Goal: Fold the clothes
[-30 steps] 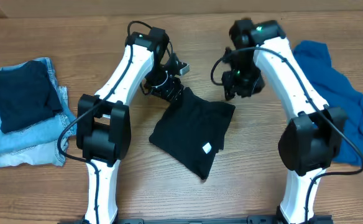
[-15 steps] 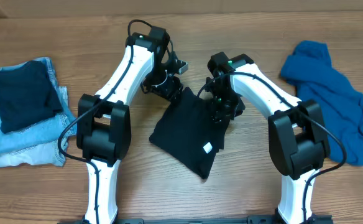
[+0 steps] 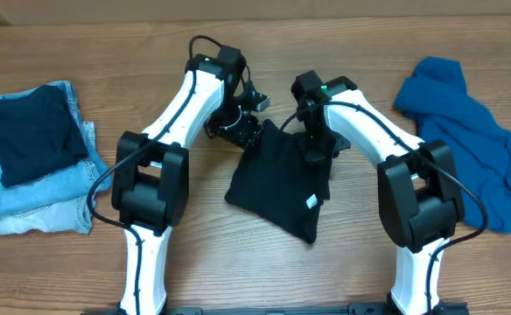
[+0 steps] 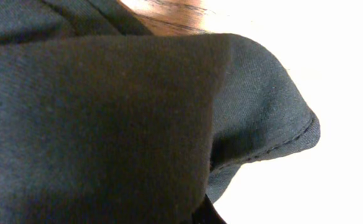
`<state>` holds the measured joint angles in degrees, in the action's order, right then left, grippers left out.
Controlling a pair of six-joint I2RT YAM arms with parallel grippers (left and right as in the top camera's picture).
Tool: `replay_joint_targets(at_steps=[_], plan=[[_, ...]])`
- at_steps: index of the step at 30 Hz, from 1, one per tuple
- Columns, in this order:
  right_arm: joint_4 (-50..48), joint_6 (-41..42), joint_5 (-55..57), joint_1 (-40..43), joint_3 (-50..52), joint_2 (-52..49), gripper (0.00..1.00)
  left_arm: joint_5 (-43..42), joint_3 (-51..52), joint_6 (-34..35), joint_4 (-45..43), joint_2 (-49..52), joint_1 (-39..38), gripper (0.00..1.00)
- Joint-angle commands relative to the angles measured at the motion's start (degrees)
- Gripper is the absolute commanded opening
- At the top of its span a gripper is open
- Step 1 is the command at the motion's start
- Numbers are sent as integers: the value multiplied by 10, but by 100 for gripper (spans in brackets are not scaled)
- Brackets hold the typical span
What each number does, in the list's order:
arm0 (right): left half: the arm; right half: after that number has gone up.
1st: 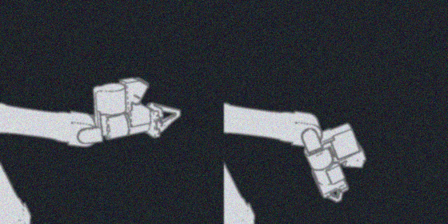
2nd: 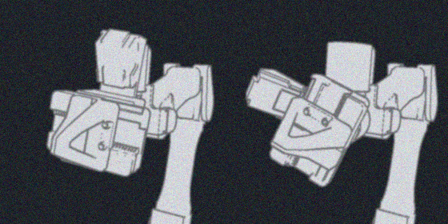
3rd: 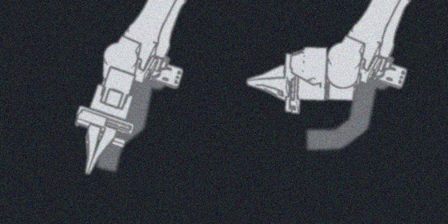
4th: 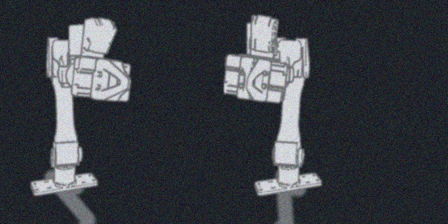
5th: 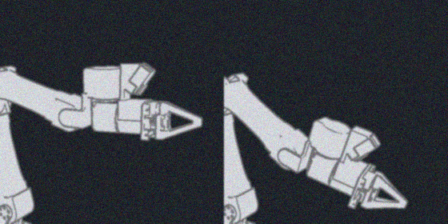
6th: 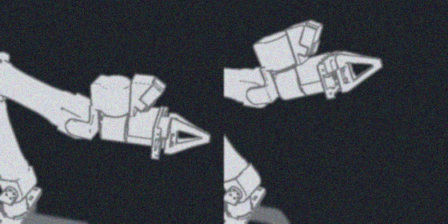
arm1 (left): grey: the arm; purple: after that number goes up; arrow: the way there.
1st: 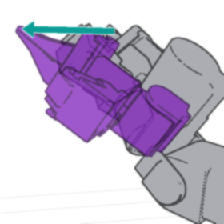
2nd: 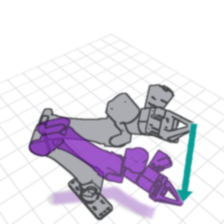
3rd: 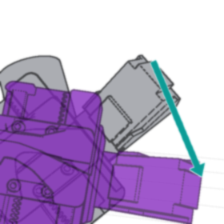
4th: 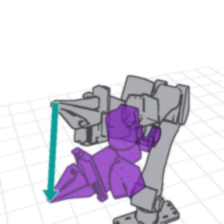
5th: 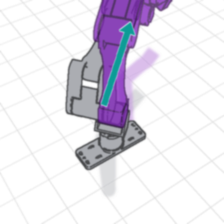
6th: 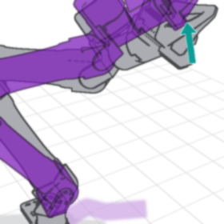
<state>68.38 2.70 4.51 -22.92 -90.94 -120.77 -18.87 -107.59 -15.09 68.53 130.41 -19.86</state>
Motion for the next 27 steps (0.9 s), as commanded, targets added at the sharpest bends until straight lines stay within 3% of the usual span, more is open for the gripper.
replay_joint_targets(at_steps=[1, 10, 14, 18, 25, 27], plan=[[-4, 6, 14, 2, 3, 3, 7, -7, 4, 22, -16, -3, -9, 63], [-4, 6, 14, 2, 3, 3, 7, -14, 52, 66, -79, -3, -20, 63], [-16, 79, 76, 15, 3, 3, 5, 41, 84, 79, -90, -3, -16, 62], [-21, 80, 74, 63, 3, 3, 6, 117, 93, 133, -92, -3, 2, 55], [-23, 63, 30, 99, 3, 3, 10, 111, 93, 145, -103, -3, 26, 54], [-24, 61, 29, 98, 3, 3, 10, 72, 93, 144, -106, -3, 26, 54]])
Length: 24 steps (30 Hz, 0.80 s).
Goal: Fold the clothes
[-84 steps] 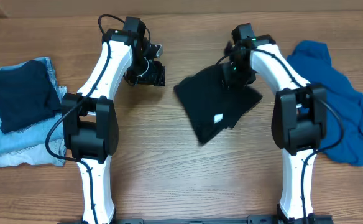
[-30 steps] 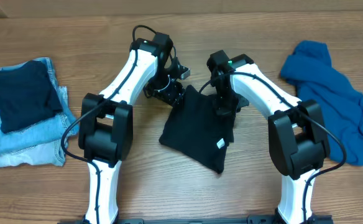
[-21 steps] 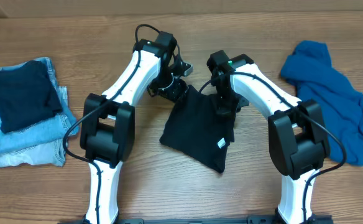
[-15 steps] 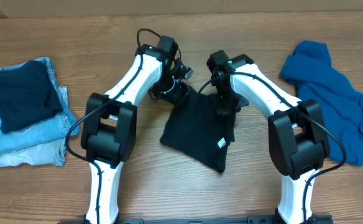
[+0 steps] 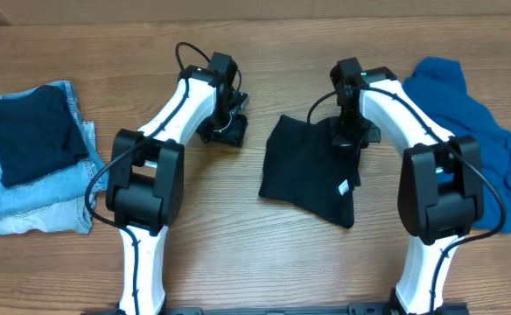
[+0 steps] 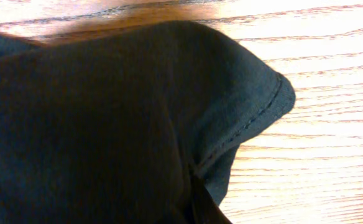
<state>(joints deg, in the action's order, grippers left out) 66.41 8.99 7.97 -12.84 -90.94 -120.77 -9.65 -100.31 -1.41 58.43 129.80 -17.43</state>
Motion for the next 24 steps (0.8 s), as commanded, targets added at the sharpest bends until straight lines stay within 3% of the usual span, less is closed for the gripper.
replay_joint_targets(at_steps=[1, 7, 9, 11, 20, 24], plan=[[-4, -2, -6, -3, 3, 3, 10, -46, 19, 5, -12, 3, 2, 54], [-6, -2, -17, -4, 3, 3, 10, -308, 11, -85, -92, 3, 1, 52], [-14, -3, -30, -4, 3, 3, 10, -328, 11, -85, -129, 3, -4, 50], [-17, -3, -32, -4, 3, 3, 10, -312, 11, -84, -149, 3, -14, 51], [-10, -3, -32, -4, 3, 3, 10, -60, 12, -13, -214, 11, -96, 51], [-9, -2, -32, -4, 3, 3, 10, -41, 12, 12, -198, 52, -96, 48]])
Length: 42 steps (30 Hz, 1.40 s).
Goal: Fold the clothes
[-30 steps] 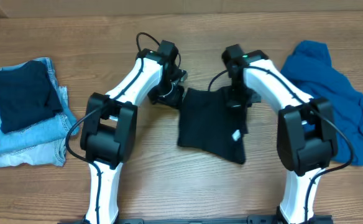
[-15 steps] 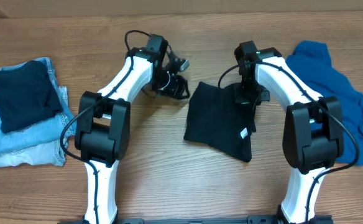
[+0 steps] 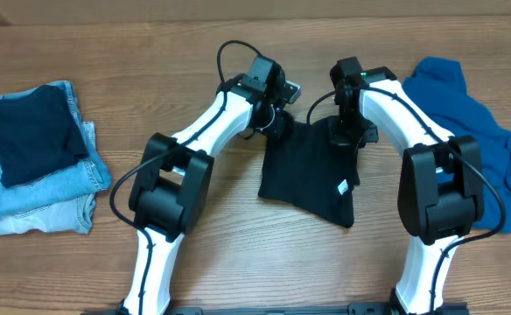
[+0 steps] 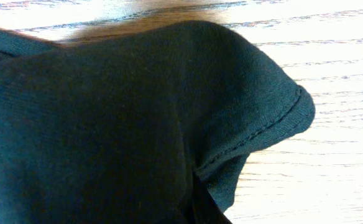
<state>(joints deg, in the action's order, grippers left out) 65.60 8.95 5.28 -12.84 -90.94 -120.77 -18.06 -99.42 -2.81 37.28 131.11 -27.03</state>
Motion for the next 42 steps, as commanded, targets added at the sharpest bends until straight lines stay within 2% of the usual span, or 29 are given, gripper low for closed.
replay_joint_targets(at_steps=[1, 3, 6, 11, 12, 14, 15, 18, 22, 23, 24, 25, 28, 29, 30, 32, 34, 37, 42], plan=[[-1, -2, -5, -4, 3, 3, 10, 66, 3, 31, 25, 49, 0, 46], [0, -2, -5, -4, 3, 3, 10, 124, 3, 55, 48, 68, 0, 39], [1, -2, -4, -4, 3, 3, 10, 147, 2, 94, 48, 71, 4, 40], [-24, -2, -2, 26, 3, 3, 11, 137, 2, 141, 56, 71, 37, 40], [-24, -2, -3, 32, 3, 3, 13, 130, 2, 145, 56, 71, 43, 40], [-20, -2, -3, 37, 3, 3, 26, 122, 3, 152, 56, 71, 50, 39], [-14, -2, -2, 37, 3, 3, 29, 122, 2, 153, 56, 71, 50, 40], [-9, -2, -2, 37, 3, 3, 30, 122, 2, 153, 56, 71, 50, 41], [-11, -2, -3, 37, 3, 3, 29, 120, 2, 152, 56, 71, 50, 52], [-11, -2, -3, 37, 3, 3, 24, 118, -6, 142, 65, 68, 50, 61], [-14, -2, -5, 36, 3, 3, 24, 123, -22, 129, 83, 63, 50, 65], [-12, -4, -15, 36, -4, 5, 24, 141, -44, 115, 107, 52, 52, 70], [4, -18, -53, 36, -40, 36, 24, 204, -104, 113, 168, 11, 61, 74], [11, -19, -57, 36, -53, 60, 25, 195, -119, 114, 184, -9, 65, 75], [13, -49, -86, 36, -63, 129, 30, 118, -123, 100, 214, -48, 68, 76], [19, -49, -85, 36, -63, 156, 33, 89, -123, 101, 237, -51, 68, 79], [42, -50, -84, 36, -62, 163, 33, 77, -123, 106, 276, -49, 69, 80], [55, -50, -86, 35, -57, 162, 33, 78, -123, 105, 287, -49, 69, 79], [77, -123, -235, 35, -37, 162, 33, -47, -123, -13, 287, -49, 65, 68]])
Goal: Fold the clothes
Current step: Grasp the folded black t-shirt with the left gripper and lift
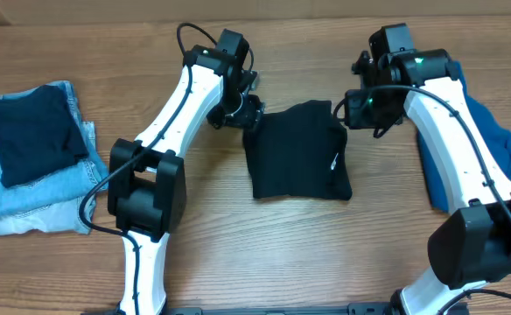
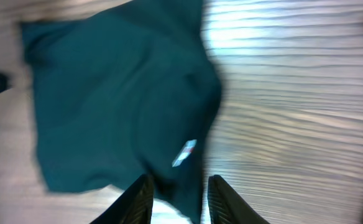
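A black garment (image 1: 295, 153) lies folded into a rough rectangle in the middle of the table, a small white tag (image 1: 333, 163) near its right edge. My left gripper (image 1: 245, 112) is down at its top left corner; the overhead view does not show how the jaws stand. My right gripper (image 1: 358, 109) hangs just off the garment's top right corner. In the blurred right wrist view, that gripper (image 2: 178, 199) is open and empty, with the black garment (image 2: 119, 93) and its tag (image 2: 184, 152) lying below it.
A crumpled blue garment (image 1: 500, 157) lies at the right edge, partly under my right arm. At the far left, a folded stack (image 1: 32, 149) has a dark navy piece on top of light denim. Bare wood surrounds the black garment.
My right gripper has let go of the black garment and now stands open, higher and further right. The garment lies squarer and a little further left. My left gripper has shifted left with its corner.
First, both grippers were at the top of the skewed black garment in mid-table. Then the right gripper held it further right while the left gripper stood apart. Then the left gripper was at its top left corner. Now it lies as a squared fold, released by the right.
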`<state>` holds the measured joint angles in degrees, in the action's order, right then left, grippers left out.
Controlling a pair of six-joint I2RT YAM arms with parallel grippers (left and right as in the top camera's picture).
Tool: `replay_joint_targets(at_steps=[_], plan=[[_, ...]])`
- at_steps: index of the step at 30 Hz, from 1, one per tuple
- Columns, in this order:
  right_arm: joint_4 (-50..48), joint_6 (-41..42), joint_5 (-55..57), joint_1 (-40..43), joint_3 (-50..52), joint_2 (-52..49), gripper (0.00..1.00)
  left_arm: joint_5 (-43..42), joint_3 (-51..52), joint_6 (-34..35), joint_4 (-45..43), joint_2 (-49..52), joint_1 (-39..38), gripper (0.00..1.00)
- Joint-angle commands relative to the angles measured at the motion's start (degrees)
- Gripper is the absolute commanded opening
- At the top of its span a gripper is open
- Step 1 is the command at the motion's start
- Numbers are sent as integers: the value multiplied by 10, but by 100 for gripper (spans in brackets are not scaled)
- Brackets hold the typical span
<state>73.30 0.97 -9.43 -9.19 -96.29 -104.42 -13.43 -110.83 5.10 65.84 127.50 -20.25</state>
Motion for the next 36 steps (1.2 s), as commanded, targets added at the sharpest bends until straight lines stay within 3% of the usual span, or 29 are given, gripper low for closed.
replay_joint_targets(at_steps=[1, 6, 9, 11, 12, 14, 16, 19, 21, 23, 25, 30, 34, 36], plan=[[-2, -42, -87, -2, 28, -2, 33, -117, -9, -137, 1, -13, -8, 64], [-32, -40, -87, -2, 58, -2, 33, -106, -9, -287, -1, -13, -36, 59], [-37, -40, -87, -2, 63, -3, 33, -118, -9, -286, 3, -12, -63, 53], [-38, -40, -87, -2, 63, -3, 33, -120, -9, -271, 18, -12, -80, 35], [-38, -40, -87, -2, 63, -3, 33, -126, -7, -271, 25, -12, -84, 33], [-38, -40, -87, -2, 63, -3, 33, -175, 5, -272, 31, -12, -90, 31], [-37, -40, -76, -2, 63, -3, 33, -226, 40, -257, 13, -12, -88, 21], [-33, -32, -36, -1, 63, -3, 33, -245, 134, -181, -77, -12, -77, 22], [-30, 18, 44, 0, 62, -3, 33, -219, 176, -141, -121, -12, -71, 23], [-22, 40, 92, 5, 62, -3, 33, -168, 224, -56, -195, -12, -50, 24], [-20, 40, 92, 7, 62, -3, 33, -189, 269, 14, -291, -12, -26, 33], [-18, 40, 92, 7, 62, -3, 33, -335, 279, -4, -352, -12, -19, 58], [-12, 40, 94, 7, 62, -3, 33, -339, 279, 32, -345, -12, 7, 60], [-12, 40, 94, 7, 62, -3, 33, -392, 277, 30, -362, -13, 23, 64]])
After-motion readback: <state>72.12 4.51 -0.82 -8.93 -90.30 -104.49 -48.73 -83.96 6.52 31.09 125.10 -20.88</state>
